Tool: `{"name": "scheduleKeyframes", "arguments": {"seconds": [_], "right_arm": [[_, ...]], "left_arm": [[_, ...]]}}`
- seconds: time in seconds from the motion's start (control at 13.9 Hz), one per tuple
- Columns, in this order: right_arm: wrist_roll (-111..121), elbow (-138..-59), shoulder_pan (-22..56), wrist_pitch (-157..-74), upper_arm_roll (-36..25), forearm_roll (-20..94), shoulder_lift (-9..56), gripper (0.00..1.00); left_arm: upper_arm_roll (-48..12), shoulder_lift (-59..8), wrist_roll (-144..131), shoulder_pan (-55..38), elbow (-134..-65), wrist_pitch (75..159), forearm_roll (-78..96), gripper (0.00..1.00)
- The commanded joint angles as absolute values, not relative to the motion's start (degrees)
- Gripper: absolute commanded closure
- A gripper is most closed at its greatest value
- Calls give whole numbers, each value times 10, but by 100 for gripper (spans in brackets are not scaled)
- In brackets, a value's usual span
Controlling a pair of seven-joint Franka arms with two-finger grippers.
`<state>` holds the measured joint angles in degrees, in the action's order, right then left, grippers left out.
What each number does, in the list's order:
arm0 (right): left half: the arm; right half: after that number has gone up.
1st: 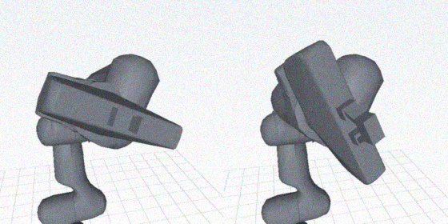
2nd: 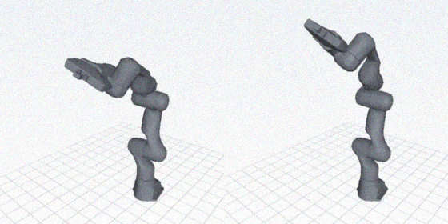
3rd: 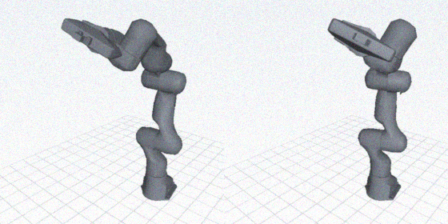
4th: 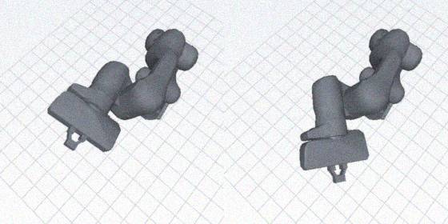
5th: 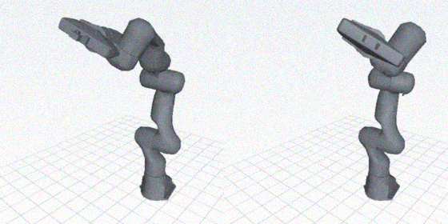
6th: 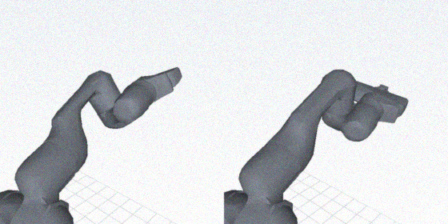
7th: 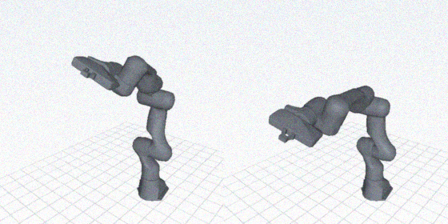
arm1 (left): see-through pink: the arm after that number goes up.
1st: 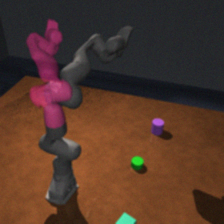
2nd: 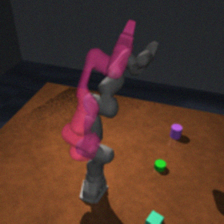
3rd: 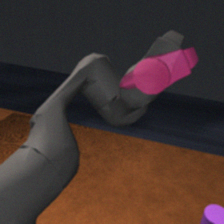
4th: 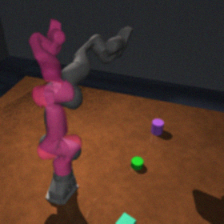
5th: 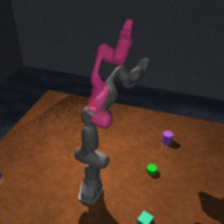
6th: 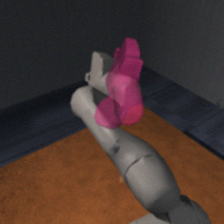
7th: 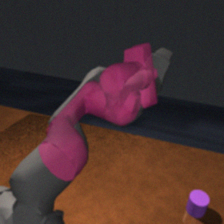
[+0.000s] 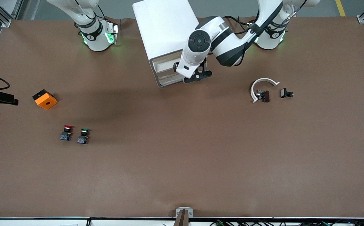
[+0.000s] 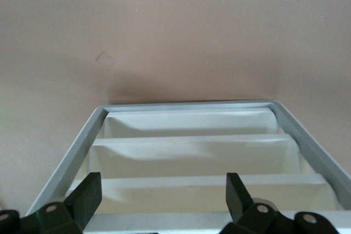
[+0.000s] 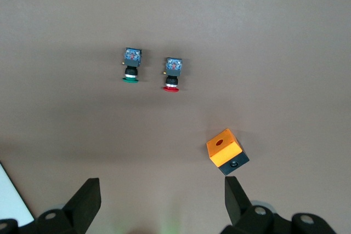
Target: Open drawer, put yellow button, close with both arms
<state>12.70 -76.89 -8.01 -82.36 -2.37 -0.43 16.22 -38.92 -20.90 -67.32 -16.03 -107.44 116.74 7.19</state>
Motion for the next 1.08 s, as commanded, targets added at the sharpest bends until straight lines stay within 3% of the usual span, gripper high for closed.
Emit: {"name": "scheduleKeyframes", "arguments": {"seconds": [0.0,0.29,0.72,1.01], "right_arm": [[124,-762,-102,-820,-11,-11,153,0],[117,-733,-93,-817,-8,-9,152,0],[21,-747,-84,-759,-5,-3,84,0],[28,-790,-83,-763,-5,-3,36,0]], "left_arm": [[-401,-197,-678,-165,-1090,1179,92,0],[-400,-199,-678,-160,-1082,1179,105,0],[-401,-207,-676,-146,-1056,1179,117,0],[-401,-208,-677,-149,-1063,1176,116,0]]}}
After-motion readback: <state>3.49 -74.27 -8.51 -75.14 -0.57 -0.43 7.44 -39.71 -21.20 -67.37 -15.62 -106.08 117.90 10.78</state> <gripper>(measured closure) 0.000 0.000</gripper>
